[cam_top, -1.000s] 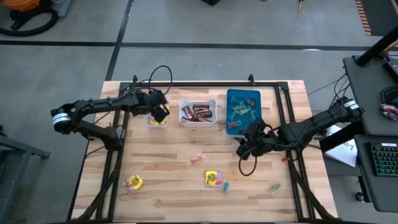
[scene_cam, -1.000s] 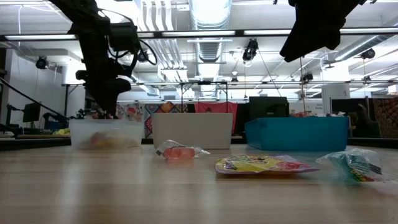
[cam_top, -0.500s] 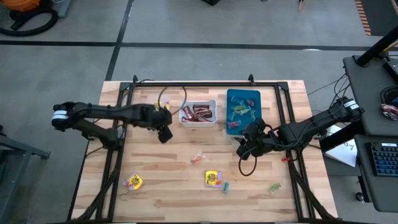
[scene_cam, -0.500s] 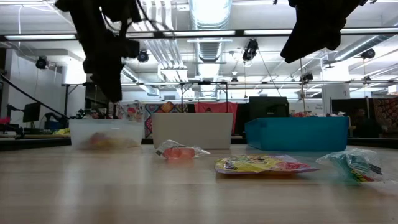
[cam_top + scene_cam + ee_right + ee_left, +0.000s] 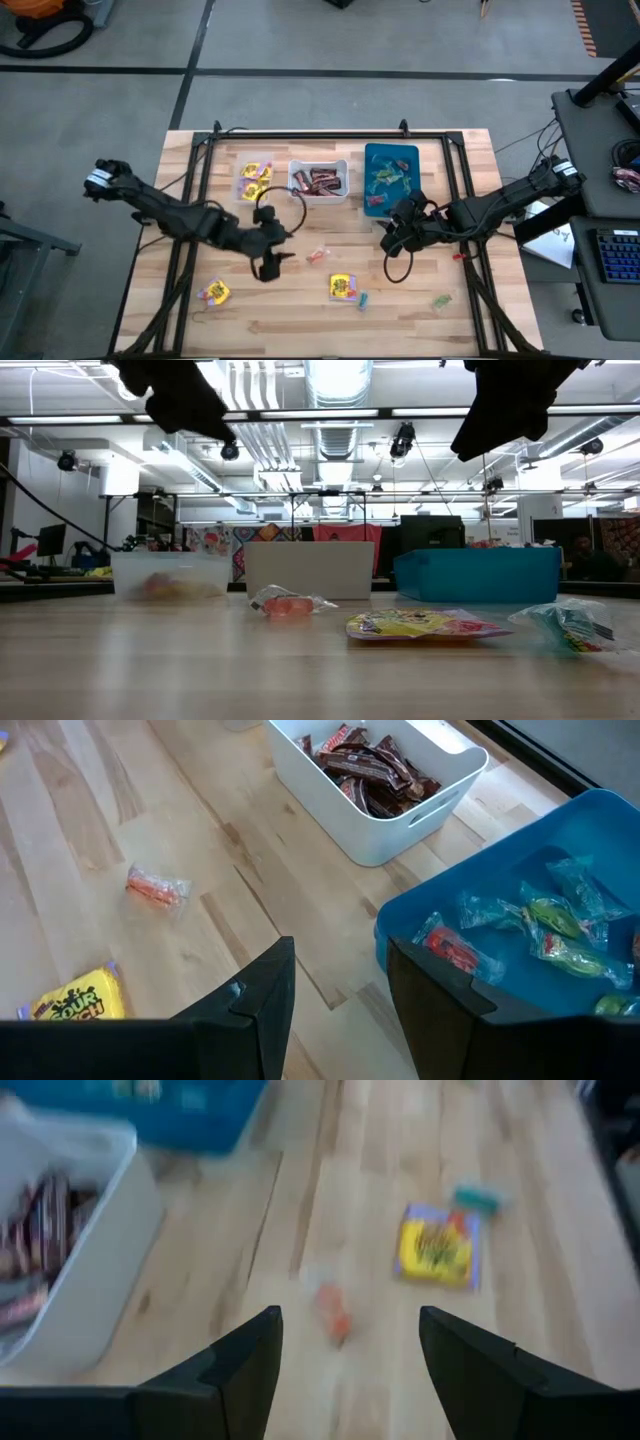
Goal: Sort candy
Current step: Put the orange candy into the blue bin
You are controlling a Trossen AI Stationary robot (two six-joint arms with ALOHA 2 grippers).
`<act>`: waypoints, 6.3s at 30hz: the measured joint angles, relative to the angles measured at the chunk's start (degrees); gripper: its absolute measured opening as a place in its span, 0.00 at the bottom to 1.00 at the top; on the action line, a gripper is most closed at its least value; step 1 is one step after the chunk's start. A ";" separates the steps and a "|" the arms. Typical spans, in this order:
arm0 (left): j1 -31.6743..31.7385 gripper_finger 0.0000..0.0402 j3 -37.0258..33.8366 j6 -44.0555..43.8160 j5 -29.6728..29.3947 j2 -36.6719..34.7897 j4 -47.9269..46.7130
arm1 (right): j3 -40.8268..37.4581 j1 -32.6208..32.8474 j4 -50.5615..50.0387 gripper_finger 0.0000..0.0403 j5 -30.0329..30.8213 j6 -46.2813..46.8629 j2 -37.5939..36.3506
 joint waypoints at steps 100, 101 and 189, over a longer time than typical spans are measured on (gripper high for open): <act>-1.80 0.03 -0.72 34.25 -22.88 29.99 62.76 | -20.28 4.70 58.63 0.37 -2.94 -16.40 0.00; -1.74 0.03 -0.72 33.86 -22.73 29.99 62.80 | -20.28 4.70 58.61 0.37 -2.93 -16.39 0.00; 0.93 0.55 7.69 21.50 -21.04 41.07 66.68 | -20.27 1.19 55.55 0.02 -2.99 -13.38 0.31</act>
